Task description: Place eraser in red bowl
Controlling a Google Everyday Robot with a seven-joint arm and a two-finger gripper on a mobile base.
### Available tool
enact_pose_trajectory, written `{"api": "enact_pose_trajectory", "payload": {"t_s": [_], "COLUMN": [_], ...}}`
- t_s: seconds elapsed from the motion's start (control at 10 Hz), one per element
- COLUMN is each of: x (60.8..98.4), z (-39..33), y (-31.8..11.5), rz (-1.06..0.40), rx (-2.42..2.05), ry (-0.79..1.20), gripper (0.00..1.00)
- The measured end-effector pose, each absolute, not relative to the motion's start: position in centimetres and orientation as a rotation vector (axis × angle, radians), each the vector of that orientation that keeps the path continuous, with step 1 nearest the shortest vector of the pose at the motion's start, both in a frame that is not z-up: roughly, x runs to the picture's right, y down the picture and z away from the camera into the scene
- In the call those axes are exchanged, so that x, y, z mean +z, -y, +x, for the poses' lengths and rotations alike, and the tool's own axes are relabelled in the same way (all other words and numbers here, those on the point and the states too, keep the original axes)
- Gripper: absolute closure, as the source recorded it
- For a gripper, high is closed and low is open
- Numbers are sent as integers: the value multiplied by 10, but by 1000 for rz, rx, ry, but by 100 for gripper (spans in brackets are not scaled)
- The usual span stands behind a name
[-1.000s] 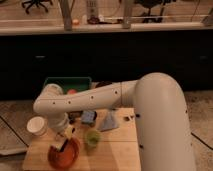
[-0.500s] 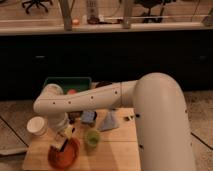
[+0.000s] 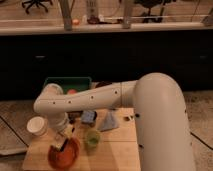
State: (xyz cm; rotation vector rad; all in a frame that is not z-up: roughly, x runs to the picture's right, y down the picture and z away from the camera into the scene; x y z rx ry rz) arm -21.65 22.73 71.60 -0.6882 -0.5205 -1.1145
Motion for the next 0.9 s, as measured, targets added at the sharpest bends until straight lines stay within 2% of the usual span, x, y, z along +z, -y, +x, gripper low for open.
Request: {"api": "enact_pose_trajectory", "payload": {"t_s": [0.1, 0.6, 0.7, 0.9], "x": [717, 720, 720, 719], "z": [-216, -212, -210, -208], "y": [-230, -251, -253, -257], "rz": [-688, -676, -676, -676], "rx": [-1115, -1116, -1112, -1106], "ry": [523, 555, 556, 560], "gripper": [100, 98, 93, 72]}}
